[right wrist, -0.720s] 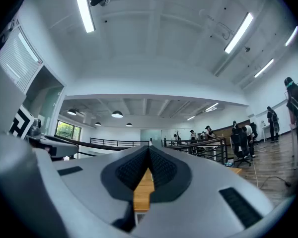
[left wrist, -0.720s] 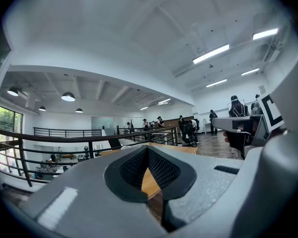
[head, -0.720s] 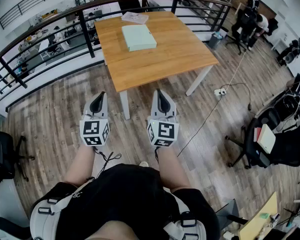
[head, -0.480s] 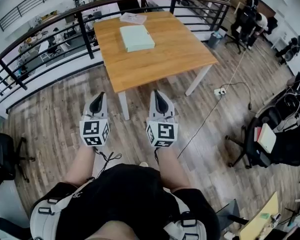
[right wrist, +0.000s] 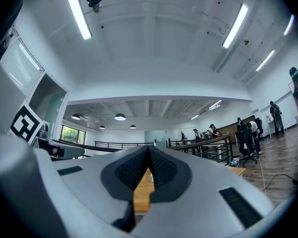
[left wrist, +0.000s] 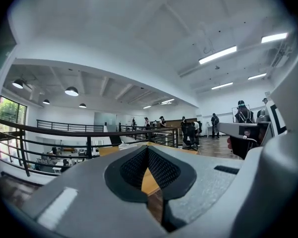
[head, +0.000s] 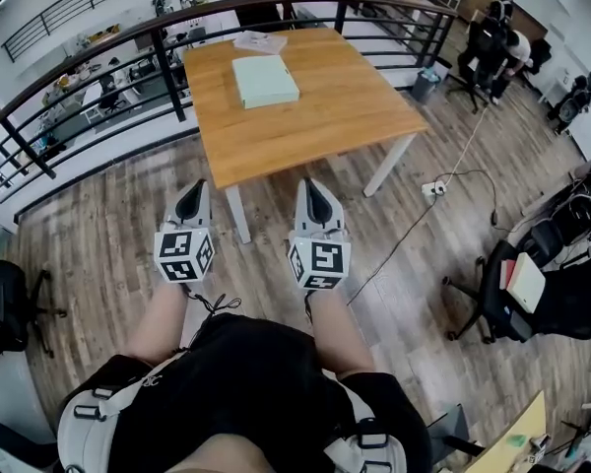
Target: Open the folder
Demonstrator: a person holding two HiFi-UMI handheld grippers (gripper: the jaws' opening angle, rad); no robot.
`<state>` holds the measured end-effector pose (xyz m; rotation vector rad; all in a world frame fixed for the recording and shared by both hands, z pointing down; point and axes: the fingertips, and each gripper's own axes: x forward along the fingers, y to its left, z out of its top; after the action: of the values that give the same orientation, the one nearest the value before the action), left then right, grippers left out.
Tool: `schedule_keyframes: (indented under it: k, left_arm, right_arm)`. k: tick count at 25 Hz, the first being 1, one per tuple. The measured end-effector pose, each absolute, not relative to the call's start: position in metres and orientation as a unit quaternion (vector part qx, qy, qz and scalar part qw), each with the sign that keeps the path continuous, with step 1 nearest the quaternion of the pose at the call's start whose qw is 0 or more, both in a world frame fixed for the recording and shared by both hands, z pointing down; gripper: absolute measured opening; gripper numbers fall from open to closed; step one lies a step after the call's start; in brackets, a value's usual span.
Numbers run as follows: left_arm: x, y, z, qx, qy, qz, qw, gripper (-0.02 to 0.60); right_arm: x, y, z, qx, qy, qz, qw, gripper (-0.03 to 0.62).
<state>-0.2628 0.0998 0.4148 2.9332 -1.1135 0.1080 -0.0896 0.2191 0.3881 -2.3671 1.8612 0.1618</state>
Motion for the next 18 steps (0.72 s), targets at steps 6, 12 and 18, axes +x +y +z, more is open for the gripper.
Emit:
schedule_keyframes:
  k: [6, 12, 18]
  left_arm:
    - [-0.249, 0.102, 0.408, 0.928, -0.372, 0.028, -0.012, 0.003]
    - [-0.23, 0.102, 0.403, 0.926, -0.373, 0.035, -0.047, 0.003]
    - [-0.207, 0.086, 0.411, 0.926, -0.37, 0.032, -0.061, 0.003]
  right_arm:
    - [-0.063, 0.235, 0.388, -0.787, 0.611, 0.064, 0.063, 0.006]
    - [-0.039, 0.234, 0.383, -0.792, 0.603, 0.065, 0.07, 0.006]
    - [-0.022, 0.218, 0.389, -0.791, 0.604, 0.07, 0.069, 0.006]
